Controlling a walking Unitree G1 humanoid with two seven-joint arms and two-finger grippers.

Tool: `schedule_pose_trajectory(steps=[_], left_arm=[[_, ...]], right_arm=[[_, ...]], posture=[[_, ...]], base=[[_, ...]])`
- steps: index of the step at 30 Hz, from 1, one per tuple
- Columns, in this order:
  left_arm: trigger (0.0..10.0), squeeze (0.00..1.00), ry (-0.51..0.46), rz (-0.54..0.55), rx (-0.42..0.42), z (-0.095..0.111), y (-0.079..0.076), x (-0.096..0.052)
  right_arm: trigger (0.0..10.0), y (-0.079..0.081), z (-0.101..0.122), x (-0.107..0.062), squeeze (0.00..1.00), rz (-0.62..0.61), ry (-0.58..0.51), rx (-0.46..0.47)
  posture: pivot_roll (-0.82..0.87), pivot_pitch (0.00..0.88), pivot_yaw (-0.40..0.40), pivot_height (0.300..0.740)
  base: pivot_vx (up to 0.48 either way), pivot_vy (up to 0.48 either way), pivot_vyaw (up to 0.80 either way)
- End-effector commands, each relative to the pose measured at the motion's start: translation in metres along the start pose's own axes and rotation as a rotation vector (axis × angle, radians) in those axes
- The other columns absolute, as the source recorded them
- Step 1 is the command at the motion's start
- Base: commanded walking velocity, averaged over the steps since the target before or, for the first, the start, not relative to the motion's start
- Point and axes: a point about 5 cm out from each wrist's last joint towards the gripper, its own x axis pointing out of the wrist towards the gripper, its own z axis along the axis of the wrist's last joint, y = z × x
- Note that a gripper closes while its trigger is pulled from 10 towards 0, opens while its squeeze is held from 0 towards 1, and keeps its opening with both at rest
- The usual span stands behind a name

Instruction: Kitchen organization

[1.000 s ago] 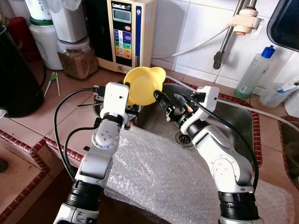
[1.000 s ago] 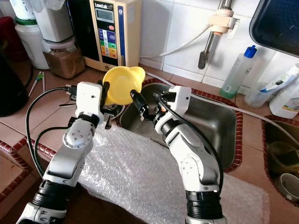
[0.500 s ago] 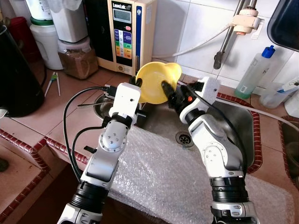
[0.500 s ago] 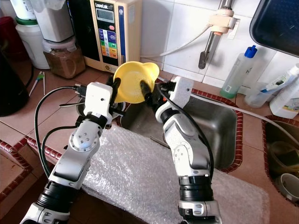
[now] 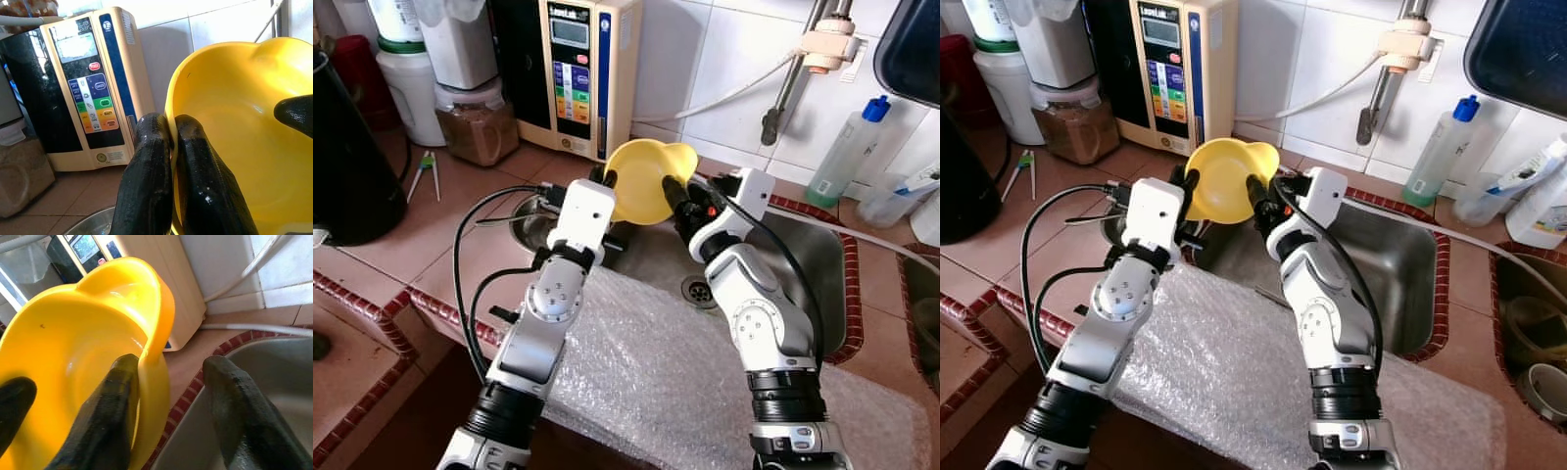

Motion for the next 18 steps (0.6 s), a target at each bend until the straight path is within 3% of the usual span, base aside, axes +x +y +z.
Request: schedule_pose_trajectory(steps=[1, 18], left_arm=[[0.0, 0.00, -0.060, 0.017, -0.008, 0.010, 0.002, 0.002], [0.0, 0.00, -0.057, 0.025, -0.005, 0.009, 0.004, 0.002]], right_arm=[[0.0, -0.008, -0.005, -0.002, 0.00, -0.021, 0.039, 0.032], [0.0, -0.001, -0.019, -0.008, 0.00, 0.081, 0.152, 0.038]], posture=[[0.00, 0.000, -0.065, 0.740], [0.00, 0.000, -0.064, 0.740]], base=[[0.000, 0.000, 0.00], [0.000, 0.000, 0.00]])
